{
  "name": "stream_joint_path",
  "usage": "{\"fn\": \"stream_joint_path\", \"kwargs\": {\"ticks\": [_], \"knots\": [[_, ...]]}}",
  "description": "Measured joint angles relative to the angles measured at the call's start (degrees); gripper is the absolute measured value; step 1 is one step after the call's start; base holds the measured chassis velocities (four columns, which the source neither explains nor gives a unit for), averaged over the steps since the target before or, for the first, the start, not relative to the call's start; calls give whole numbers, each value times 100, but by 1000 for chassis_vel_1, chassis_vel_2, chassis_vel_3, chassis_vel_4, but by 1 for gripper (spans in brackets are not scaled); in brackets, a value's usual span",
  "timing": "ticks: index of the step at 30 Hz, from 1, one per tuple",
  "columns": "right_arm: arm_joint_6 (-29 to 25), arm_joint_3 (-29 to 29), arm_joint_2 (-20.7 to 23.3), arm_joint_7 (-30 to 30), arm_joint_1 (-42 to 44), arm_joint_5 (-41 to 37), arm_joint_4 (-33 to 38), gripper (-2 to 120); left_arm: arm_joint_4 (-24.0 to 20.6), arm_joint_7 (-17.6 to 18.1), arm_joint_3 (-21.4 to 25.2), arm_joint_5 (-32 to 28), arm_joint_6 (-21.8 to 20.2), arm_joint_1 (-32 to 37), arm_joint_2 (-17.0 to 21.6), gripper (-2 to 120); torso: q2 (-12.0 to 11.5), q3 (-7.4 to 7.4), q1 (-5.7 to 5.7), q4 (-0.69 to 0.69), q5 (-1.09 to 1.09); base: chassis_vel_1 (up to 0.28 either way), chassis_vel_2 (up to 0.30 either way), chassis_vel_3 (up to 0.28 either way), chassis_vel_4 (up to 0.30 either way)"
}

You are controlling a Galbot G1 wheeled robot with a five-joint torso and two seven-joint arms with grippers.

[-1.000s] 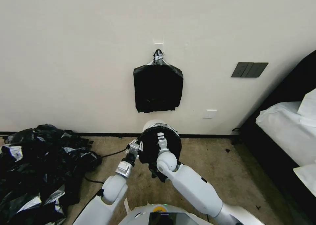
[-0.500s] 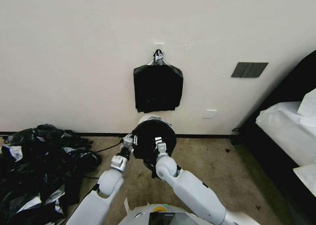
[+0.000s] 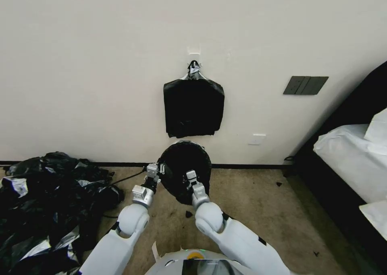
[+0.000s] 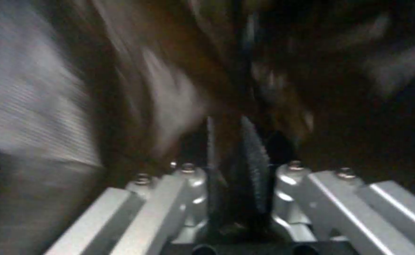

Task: Place a trash bag onto the trash bin.

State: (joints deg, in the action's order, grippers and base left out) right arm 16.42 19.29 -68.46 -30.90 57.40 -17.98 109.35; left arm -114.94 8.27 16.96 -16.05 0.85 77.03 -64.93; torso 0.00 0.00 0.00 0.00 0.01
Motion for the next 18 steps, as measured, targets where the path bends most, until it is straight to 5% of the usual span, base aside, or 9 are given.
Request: {"fn": "stream_joint_path", "kwargs": {"ticks": [11, 18], "knots": [[-1498, -549, 517, 1064, 694, 603, 622, 56, 3, 165, 226, -762, -423, -124, 7, 1, 0, 0, 0, 0, 0, 0, 0, 0, 0], [-2283, -953, 731, 1518, 1274, 928, 807, 84, 42, 572, 442, -1701, -1106, -290, -29, 1, 0, 0, 0, 0, 0, 0, 0, 0, 0]]}}
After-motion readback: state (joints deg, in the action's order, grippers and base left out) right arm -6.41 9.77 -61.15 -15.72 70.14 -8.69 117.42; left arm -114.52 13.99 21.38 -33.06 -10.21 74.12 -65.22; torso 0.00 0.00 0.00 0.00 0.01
